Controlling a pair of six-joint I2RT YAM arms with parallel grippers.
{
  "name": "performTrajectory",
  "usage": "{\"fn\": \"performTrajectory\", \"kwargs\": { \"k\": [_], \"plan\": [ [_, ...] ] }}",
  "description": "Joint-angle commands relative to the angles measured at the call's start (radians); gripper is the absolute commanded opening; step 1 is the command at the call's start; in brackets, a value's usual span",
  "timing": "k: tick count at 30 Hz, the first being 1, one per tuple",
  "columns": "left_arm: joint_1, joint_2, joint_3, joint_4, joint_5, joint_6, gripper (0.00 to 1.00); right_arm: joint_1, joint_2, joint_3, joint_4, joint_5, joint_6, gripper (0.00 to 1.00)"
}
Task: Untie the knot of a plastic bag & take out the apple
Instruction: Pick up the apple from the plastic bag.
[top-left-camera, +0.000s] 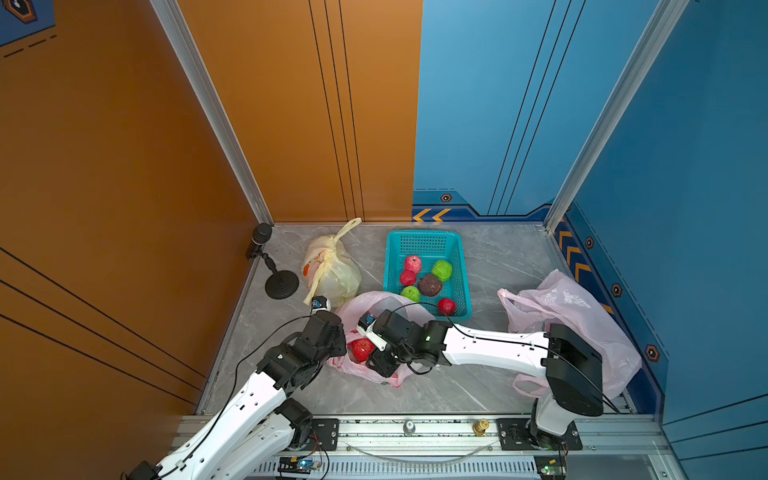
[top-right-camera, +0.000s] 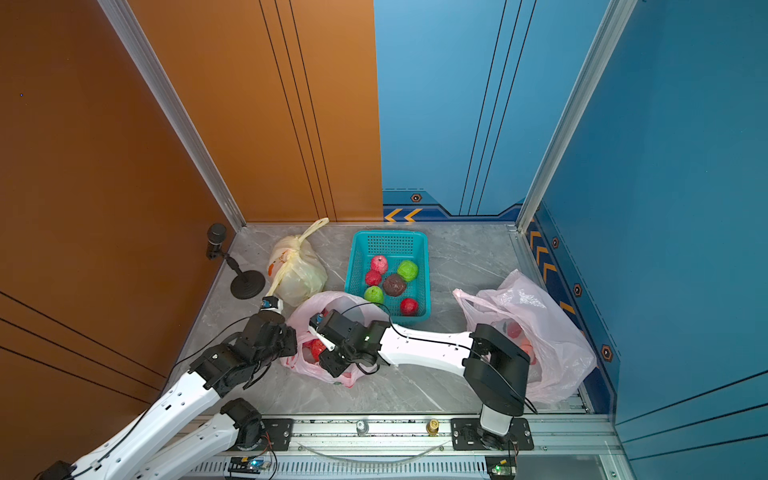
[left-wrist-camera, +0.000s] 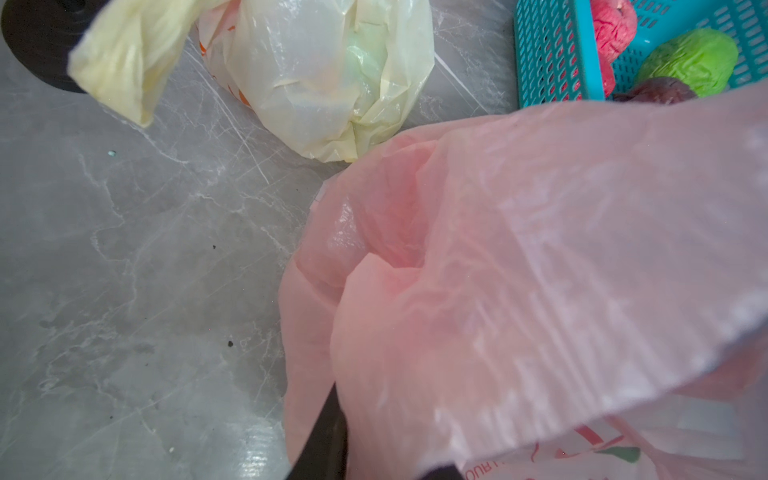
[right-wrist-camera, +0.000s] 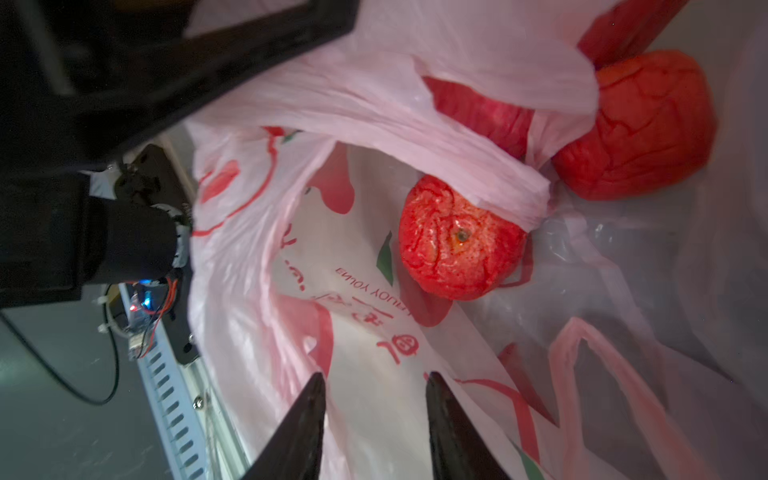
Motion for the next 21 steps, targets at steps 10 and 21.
{"fn": "performTrajectory", "kwargs": {
  "k": [10,21],
  "plan": [
    [0.018,0.000,-0.070,-0.032,0.035,-0.027,0.23,0.007,0.107,0.142,0.036,0.112,0.039,0.46],
    [0.034,-0.015,-0.075,-0.032,0.045,-0.024,0.26,-0.011,0.237,0.234,-0.046,0.149,0.024,0.68]
  ]
}}
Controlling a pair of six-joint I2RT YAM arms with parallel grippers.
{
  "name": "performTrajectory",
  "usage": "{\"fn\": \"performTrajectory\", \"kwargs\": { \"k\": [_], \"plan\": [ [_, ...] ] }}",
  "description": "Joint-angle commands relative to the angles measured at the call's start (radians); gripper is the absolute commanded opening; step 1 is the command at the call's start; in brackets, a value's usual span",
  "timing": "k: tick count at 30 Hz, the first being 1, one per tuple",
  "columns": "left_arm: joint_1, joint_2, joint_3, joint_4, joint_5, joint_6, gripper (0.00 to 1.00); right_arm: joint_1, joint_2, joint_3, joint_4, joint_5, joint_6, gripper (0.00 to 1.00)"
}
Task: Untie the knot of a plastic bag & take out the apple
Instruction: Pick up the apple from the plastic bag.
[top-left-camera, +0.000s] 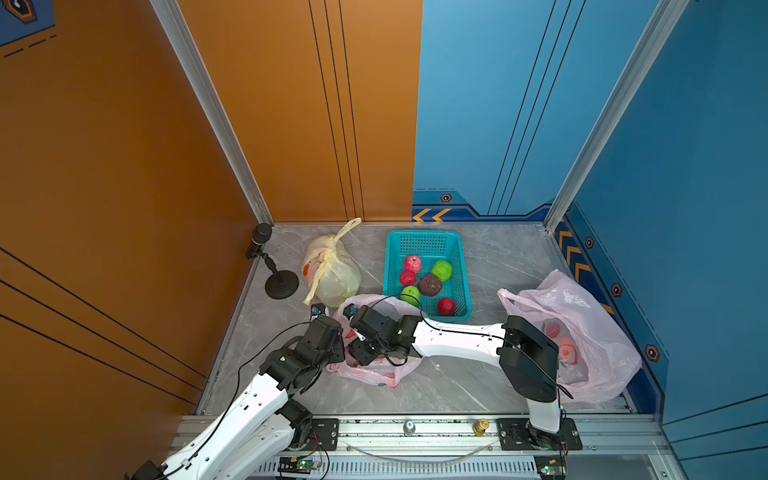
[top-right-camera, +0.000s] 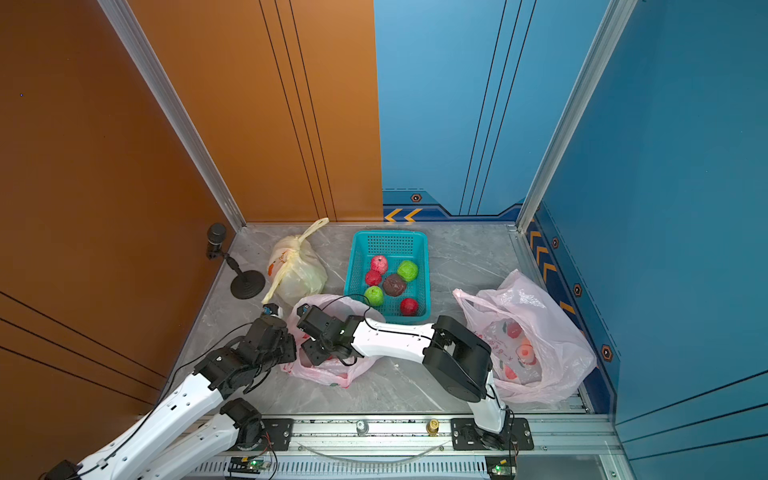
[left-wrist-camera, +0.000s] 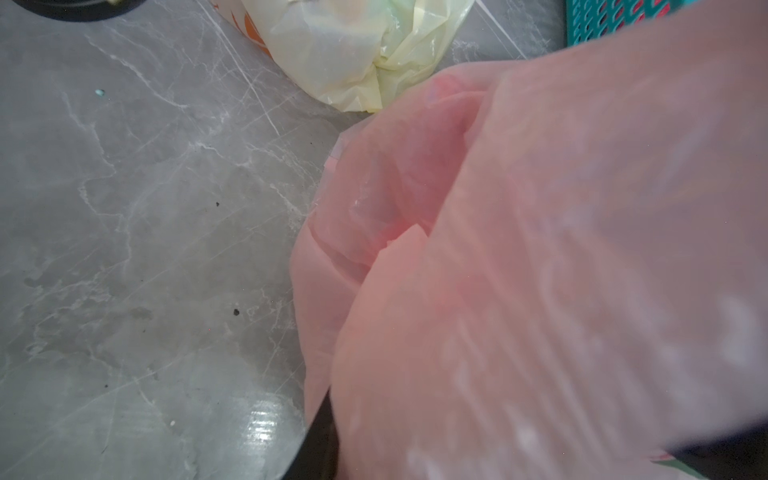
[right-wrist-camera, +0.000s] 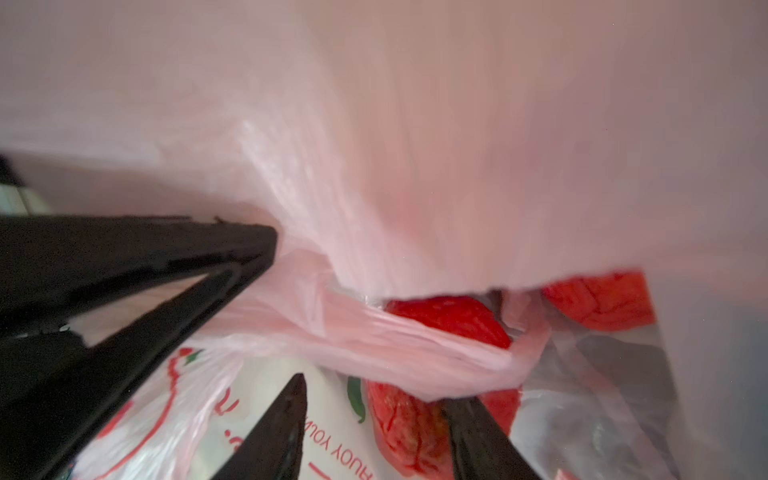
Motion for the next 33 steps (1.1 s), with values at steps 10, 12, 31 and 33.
{"fn": "performTrajectory", "kwargs": {
  "k": [10,12,31,33],
  "plan": [
    [0.026,-0.002,-0.022,-0.007,0.030,0.002,0.26,0.008,0.063,0.042,-0.086,0.122,-0.026,0.81],
    [0.029,-0.003,-0.025,-0.004,0.033,0.004,0.26,0.007,0.075,0.050,-0.099,0.125,-0.021,0.81],
    [0.043,-0.018,-0.026,0.001,0.038,0.012,0.27,0.000,-0.066,-0.052,-0.076,0.139,-0.035,0.54],
    [0.043,-0.012,-0.022,0.001,0.039,0.013,0.30,-0.009,-0.145,-0.078,-0.063,0.089,-0.050,0.53]
  ]
}}
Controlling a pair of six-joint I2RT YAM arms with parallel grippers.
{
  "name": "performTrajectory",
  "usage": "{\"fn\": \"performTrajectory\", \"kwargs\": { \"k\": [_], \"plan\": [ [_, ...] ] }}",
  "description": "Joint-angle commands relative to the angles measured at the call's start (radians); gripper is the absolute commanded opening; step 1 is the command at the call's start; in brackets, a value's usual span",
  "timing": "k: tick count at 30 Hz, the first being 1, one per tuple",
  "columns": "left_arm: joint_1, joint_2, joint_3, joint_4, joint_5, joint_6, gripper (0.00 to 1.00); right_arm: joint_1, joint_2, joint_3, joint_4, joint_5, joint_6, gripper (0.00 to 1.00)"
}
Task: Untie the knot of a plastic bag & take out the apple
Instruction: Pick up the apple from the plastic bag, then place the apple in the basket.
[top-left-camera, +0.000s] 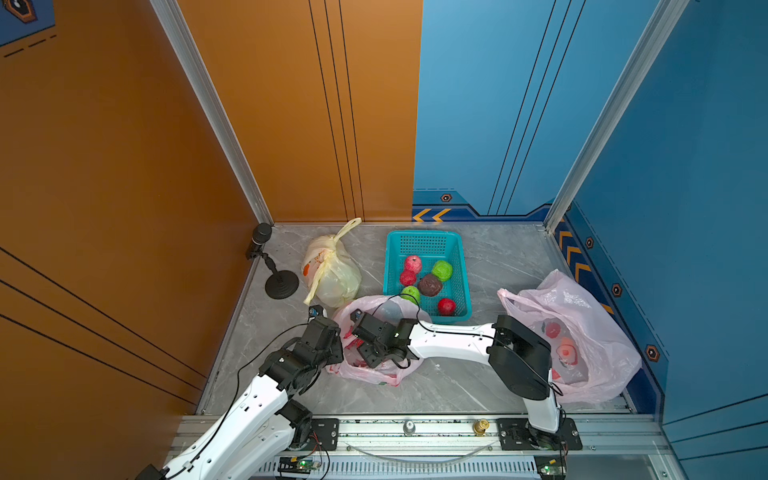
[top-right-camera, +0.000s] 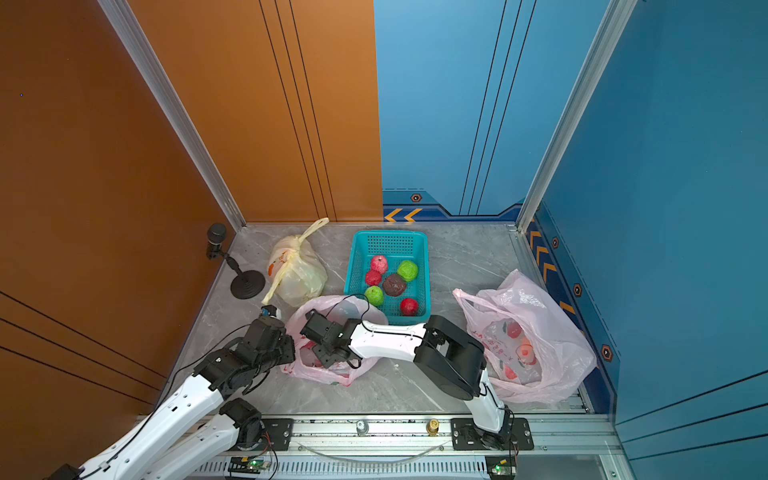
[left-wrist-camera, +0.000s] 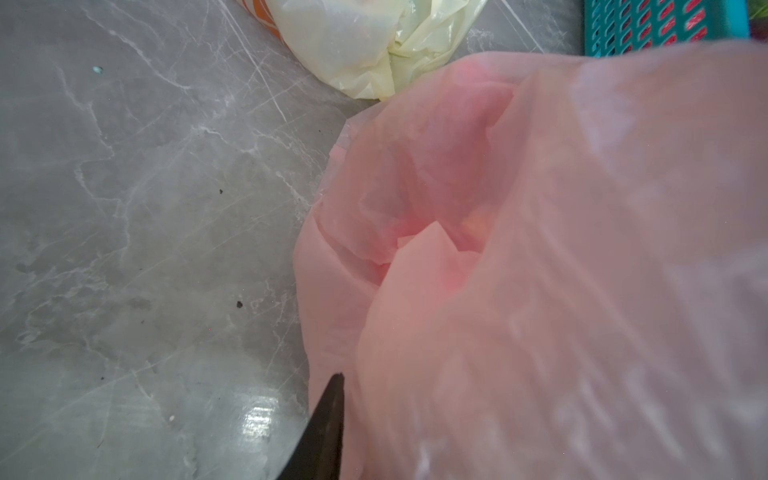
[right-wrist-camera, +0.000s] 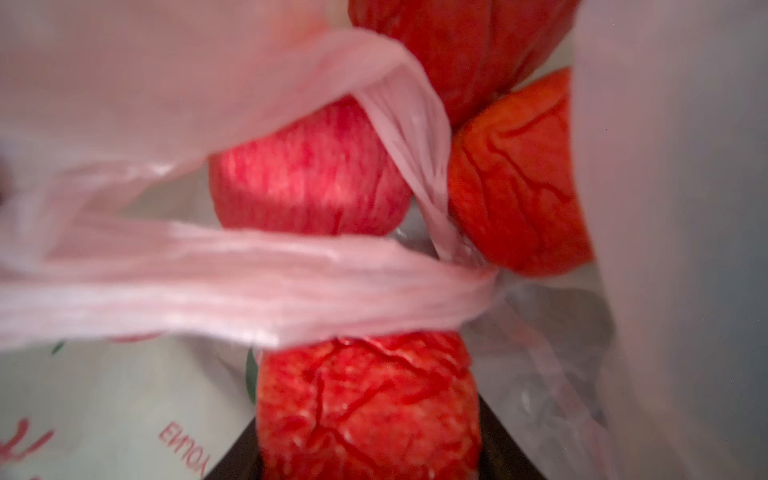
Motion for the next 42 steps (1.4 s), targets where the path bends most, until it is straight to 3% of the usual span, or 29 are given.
{"fn": "performTrajectory", "kwargs": {
  "k": [1,7,10,16,23,33,42],
  "plan": [
    [0.010,0.000,0.004,-0.002,0.013,0.010,0.32,-0.016,-0.171,-0.032,0.019,-0.058,-0.027,0.53],
    [0.009,0.009,0.016,-0.002,0.010,0.012,0.36,-0.119,-0.390,-0.080,0.045,-0.389,-0.064,0.53],
    [0.007,0.009,0.026,0.000,0.016,0.019,0.47,-0.193,-0.466,-0.089,0.065,-0.475,-0.049,0.53],
    [0.006,-0.015,0.028,0.064,0.045,0.030,0.66,-0.428,-0.488,-0.061,-0.001,-0.317,-0.036,0.54],
    [0.003,-0.026,0.048,0.147,0.084,0.035,0.69,-0.634,-0.200,0.104,-0.047,-0.048,-0.135,0.54],
    [-0.001,-0.027,0.045,0.147,0.054,0.057,0.78,-0.690,0.207,0.439,-0.116,0.042,-0.199,0.55],
    [0.017,0.065,0.038,0.184,-0.007,0.115,0.81,-0.701,0.215,0.448,-0.112,-0.029,-0.200,0.78]
  ]
}}
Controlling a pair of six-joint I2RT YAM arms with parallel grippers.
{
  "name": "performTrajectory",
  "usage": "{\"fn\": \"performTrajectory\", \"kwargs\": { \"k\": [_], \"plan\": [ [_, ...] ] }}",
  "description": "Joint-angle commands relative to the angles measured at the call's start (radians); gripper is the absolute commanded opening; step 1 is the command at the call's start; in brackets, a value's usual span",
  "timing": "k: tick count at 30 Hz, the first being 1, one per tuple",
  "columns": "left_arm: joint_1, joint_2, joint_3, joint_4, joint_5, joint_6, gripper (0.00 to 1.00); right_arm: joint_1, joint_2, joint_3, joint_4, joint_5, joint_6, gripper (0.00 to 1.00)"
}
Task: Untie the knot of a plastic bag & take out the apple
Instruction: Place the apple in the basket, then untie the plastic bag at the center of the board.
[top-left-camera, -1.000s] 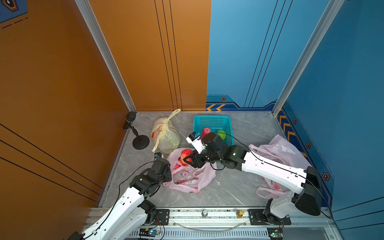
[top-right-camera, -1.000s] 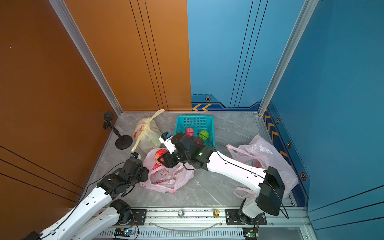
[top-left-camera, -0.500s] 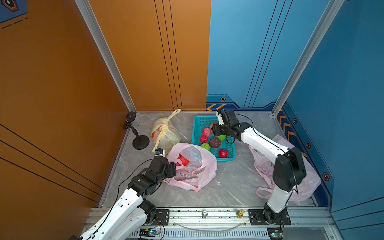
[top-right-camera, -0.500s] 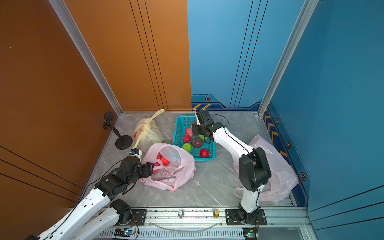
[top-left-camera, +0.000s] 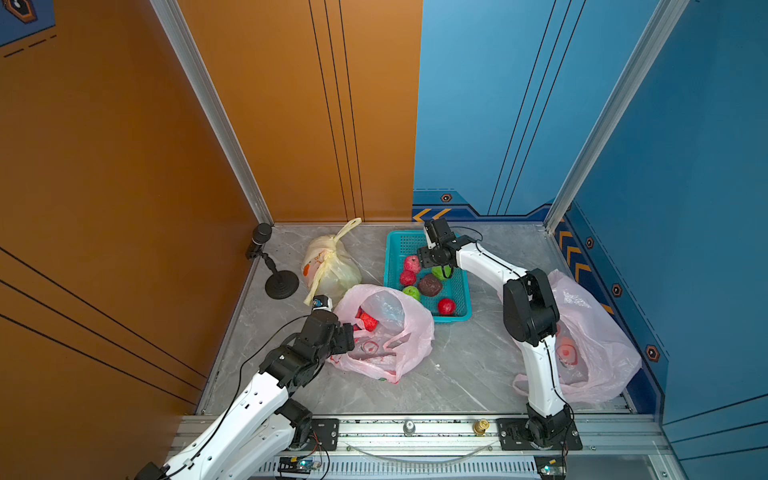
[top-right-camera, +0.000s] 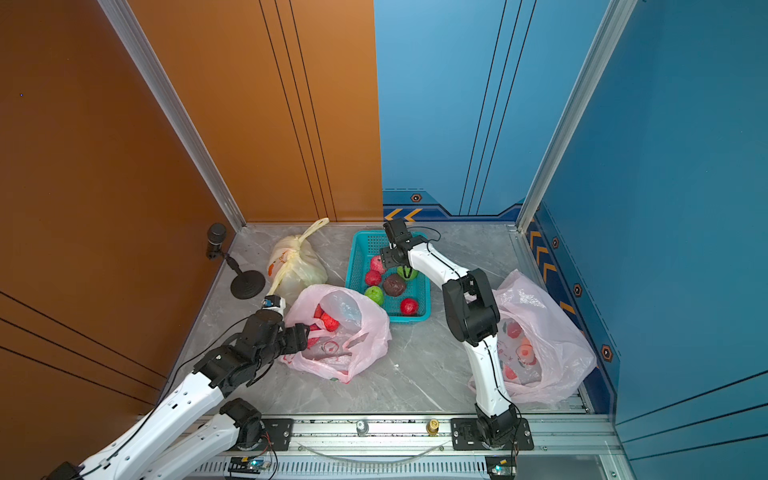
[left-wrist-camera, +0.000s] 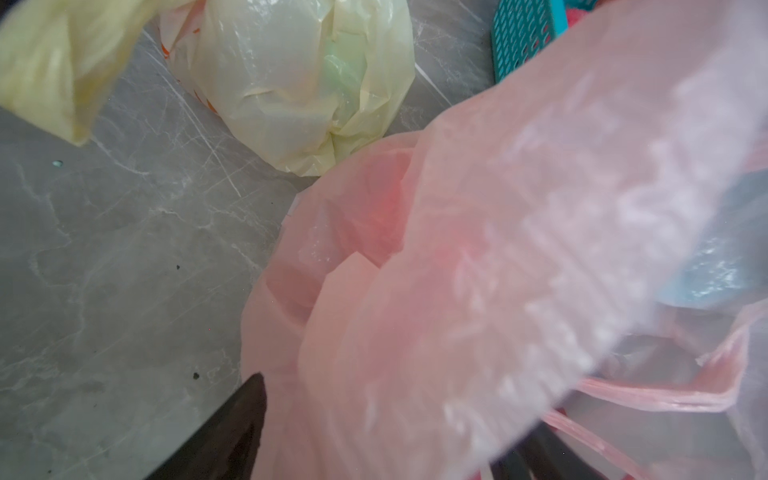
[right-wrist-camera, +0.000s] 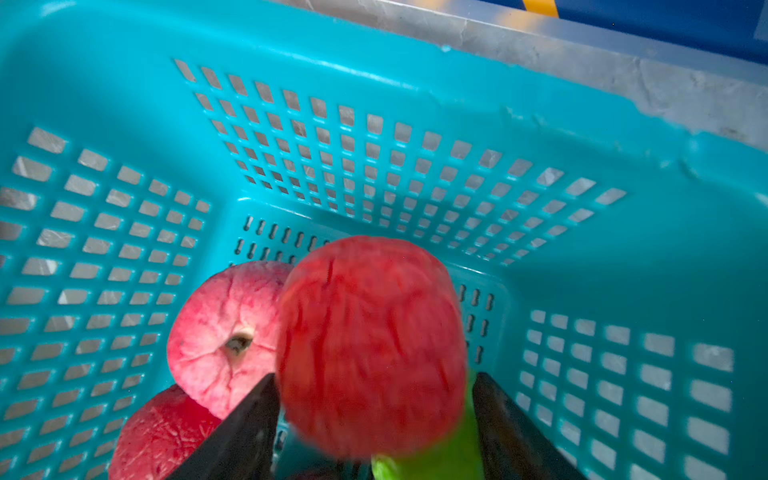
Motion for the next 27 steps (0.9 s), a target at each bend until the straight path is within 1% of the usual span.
{"fn": "performTrajectory", "kwargs": {
  "k": [1,3,4,5,6,8,9,11,12,14,16,17,19,21,23,26,27],
  "plan": [
    [0.016,0.036,0.009,0.050,-0.027,0.045,0.81,-0.014,-0.032,0.005,-0.019,-0.036,-0.006,0.78],
    [0.025,0.059,-0.001,0.085,-0.013,0.051,0.79,-0.025,-0.049,-0.005,-0.007,-0.067,0.000,0.79],
    [0.031,0.069,-0.003,0.095,-0.002,0.051,0.76,-0.031,-0.062,-0.011,-0.002,-0.084,0.003,0.80],
    [0.036,0.077,-0.002,0.102,0.008,0.053,0.70,-0.037,-0.082,-0.023,0.002,-0.104,0.005,0.80],
    [0.038,0.080,0.000,0.105,0.014,0.055,0.62,-0.040,-0.104,-0.041,0.011,-0.117,0.009,0.82],
    [0.039,0.079,0.010,0.107,0.024,0.072,0.39,-0.044,-0.193,-0.122,0.047,-0.149,0.024,0.82],
    [0.039,0.076,0.017,0.108,0.024,0.081,0.30,-0.044,-0.233,-0.160,0.062,-0.175,0.035,0.82],
    [0.039,0.069,0.039,0.105,0.029,0.114,0.14,-0.045,-0.329,-0.249,0.067,-0.278,0.063,0.82],
    [0.038,0.066,0.051,0.103,0.033,0.128,0.10,-0.045,-0.376,-0.287,0.056,-0.335,0.072,0.82],
    [0.030,0.063,0.084,0.100,0.042,0.165,0.05,-0.041,-0.498,-0.396,0.045,-0.477,0.096,0.81],
    [0.010,0.063,0.117,0.101,0.047,0.197,0.03,-0.031,-0.623,-0.515,0.060,-0.605,0.122,0.81],
    [-0.007,0.068,0.137,0.102,0.045,0.214,0.02,-0.020,-0.689,-0.577,0.070,-0.660,0.138,0.81],
    [-0.049,0.087,0.176,0.102,0.034,0.239,0.02,0.015,-0.789,-0.658,0.068,-0.734,0.160,0.81],
    [-0.105,0.122,0.223,0.102,0.018,0.259,0.00,0.075,-0.863,-0.712,0.061,-0.752,0.171,0.79],
    [-0.180,0.180,0.285,0.105,0.001,0.293,0.00,0.144,-0.905,-0.750,0.076,-0.744,0.195,0.79],
    [-0.289,0.276,0.381,0.104,-0.014,0.332,0.00,0.218,-0.886,-0.769,0.093,-0.704,0.227,0.79],
    [-0.315,0.301,0.402,0.103,-0.011,0.336,0.00,0.226,-0.870,-0.772,0.100,-0.692,0.231,0.78]
  ]
}}
